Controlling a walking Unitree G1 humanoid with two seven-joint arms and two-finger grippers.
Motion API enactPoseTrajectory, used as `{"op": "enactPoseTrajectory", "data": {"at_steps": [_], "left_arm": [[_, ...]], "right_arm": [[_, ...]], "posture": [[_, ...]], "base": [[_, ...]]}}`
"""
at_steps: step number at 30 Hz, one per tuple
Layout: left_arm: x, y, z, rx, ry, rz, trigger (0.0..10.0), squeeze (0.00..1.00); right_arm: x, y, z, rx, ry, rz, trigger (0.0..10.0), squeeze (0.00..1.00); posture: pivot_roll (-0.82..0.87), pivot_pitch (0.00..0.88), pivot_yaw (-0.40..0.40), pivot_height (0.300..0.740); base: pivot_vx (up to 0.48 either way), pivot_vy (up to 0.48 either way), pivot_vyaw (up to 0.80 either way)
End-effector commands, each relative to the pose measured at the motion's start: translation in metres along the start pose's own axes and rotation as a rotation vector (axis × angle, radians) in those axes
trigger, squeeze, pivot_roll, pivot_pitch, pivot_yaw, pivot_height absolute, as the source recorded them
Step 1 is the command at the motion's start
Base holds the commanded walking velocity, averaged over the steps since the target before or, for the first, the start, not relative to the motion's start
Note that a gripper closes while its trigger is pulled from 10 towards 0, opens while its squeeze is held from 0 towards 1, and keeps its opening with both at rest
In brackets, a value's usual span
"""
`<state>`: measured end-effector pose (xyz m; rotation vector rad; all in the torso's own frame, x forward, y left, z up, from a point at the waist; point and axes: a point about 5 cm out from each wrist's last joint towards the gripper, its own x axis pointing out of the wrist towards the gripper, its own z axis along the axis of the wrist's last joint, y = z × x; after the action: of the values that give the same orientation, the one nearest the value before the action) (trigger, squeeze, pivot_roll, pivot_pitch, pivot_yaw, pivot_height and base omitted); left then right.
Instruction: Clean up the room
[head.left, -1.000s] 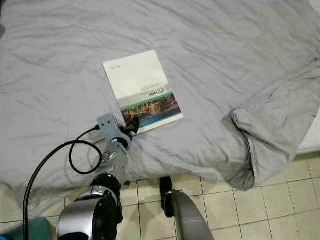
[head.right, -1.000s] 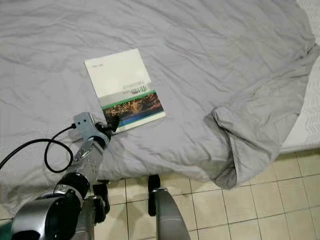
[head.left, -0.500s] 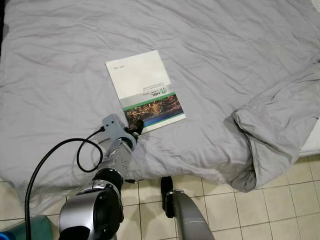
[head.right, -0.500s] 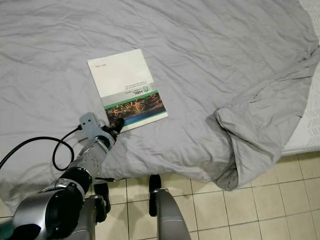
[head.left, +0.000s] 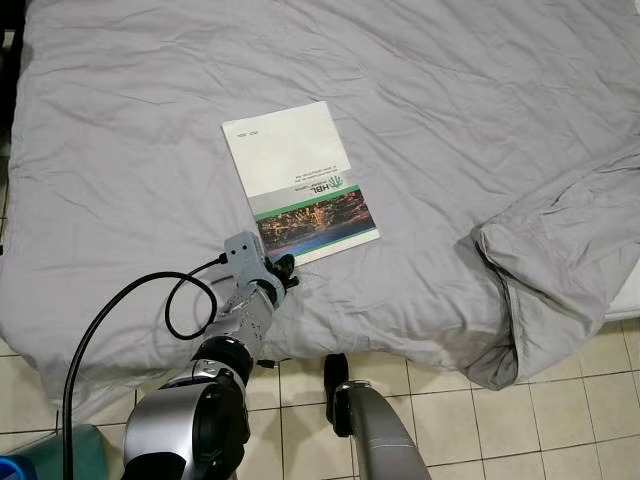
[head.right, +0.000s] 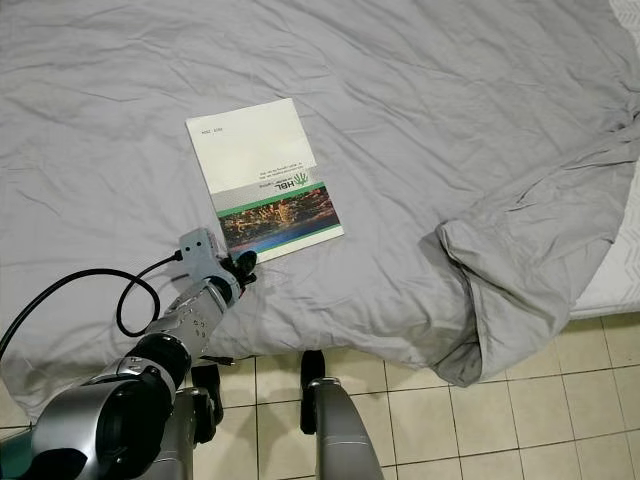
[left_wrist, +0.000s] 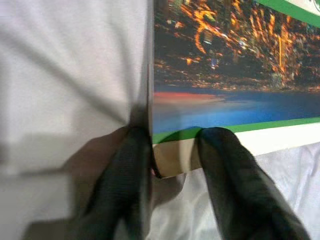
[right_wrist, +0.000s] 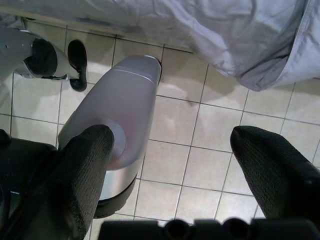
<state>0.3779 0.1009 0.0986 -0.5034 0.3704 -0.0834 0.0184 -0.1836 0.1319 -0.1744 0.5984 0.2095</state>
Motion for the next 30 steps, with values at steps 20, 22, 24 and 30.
{"op": "enactPoseTrajectory", "data": {"at_steps": [20, 22, 24, 30], "left_arm": [[-0.01, -0.003, -0.037, 0.043, 0.005, -0.215, 0.0, 0.0], [-0.013, 0.0, -0.04, 0.123, -0.005, -0.242, 0.0, 0.0], [-0.018, 0.005, -0.05, 0.236, 0.017, -0.255, 0.0, 0.0], [-0.033, 0.031, -0.079, 0.57, 0.112, -0.212, 0.0, 0.0]], "right_arm": [[0.049, -0.008, -0.017, 0.001, -0.032, -0.015, 10.0, 0.0], [0.069, -0.012, -0.014, -0.002, -0.069, -0.016, 10.0, 0.0], [0.088, -0.015, -0.01, -0.01, -0.101, -0.014, 10.0, 0.0], [0.119, -0.022, -0.001, -0.024, -0.153, -0.013, 10.0, 0.0]], "posture": [[-0.32, 0.51, -0.064, 0.74], [-0.27, 0.476, -0.032, 0.74], [-0.24, 0.44, -0.018, 0.74], [-0.2, 0.394, -0.011, 0.74]], "base": [[0.0, 0.0, 0.0], [0.0, 0.0, 0.0], [0.0, 0.0, 0.0], [0.0, 0.0, 0.0]]}}
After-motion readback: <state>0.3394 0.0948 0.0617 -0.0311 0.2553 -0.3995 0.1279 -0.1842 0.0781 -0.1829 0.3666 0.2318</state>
